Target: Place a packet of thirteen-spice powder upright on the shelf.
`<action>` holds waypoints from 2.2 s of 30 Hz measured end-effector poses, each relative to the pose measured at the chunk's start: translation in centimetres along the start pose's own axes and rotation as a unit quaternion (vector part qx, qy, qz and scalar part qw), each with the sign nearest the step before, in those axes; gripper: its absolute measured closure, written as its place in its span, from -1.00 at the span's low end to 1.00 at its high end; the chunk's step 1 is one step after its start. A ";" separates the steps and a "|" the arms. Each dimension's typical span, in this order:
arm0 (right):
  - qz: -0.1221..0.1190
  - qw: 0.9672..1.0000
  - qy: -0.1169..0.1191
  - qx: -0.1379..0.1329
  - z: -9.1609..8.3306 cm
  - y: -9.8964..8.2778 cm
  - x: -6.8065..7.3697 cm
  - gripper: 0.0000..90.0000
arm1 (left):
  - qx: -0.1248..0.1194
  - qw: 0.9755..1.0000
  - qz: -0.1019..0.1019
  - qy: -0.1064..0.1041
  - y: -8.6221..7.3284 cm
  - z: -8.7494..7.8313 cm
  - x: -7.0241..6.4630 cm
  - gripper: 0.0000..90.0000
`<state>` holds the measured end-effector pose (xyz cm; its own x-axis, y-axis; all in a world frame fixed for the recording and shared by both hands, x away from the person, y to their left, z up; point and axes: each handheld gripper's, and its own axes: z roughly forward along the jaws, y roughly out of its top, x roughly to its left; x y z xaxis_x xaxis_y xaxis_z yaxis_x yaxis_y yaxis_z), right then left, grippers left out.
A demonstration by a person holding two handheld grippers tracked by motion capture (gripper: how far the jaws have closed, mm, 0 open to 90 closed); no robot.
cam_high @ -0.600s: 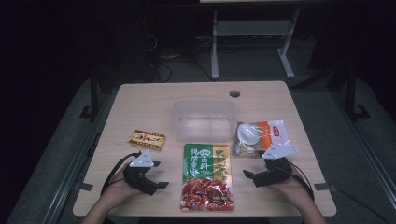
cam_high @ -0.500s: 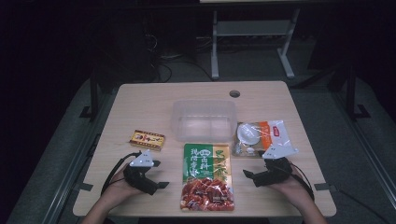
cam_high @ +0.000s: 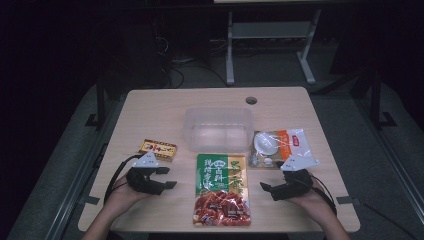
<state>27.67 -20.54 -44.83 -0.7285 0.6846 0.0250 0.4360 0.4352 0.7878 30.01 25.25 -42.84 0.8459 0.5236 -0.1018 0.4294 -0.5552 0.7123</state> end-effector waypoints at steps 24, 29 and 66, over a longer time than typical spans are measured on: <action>0.010 1.000 0.004 0.003 0.3 -0.1 0.0 -0.85 | 0.004 0.995 -0.024 0.097 3.2 -2.1 6.8 0.99; 0.005 1.000 0.005 0.001 0.2 -0.1 -0.1 -0.85 | 0.017 0.992 -0.033 0.121 3.8 -0.7 10.0 0.99; 0.006 1.000 0.001 -0.002 0.1 -0.1 -0.2 -0.85 | 0.104 0.982 -0.076 0.137 0.0 -0.4 11.5 0.99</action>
<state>27.80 -20.66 -45.00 -0.7243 0.6886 0.0357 0.4423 0.4243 0.7901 39.59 31.53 -43.71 0.6621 0.7493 0.0137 0.6240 -0.5614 0.5435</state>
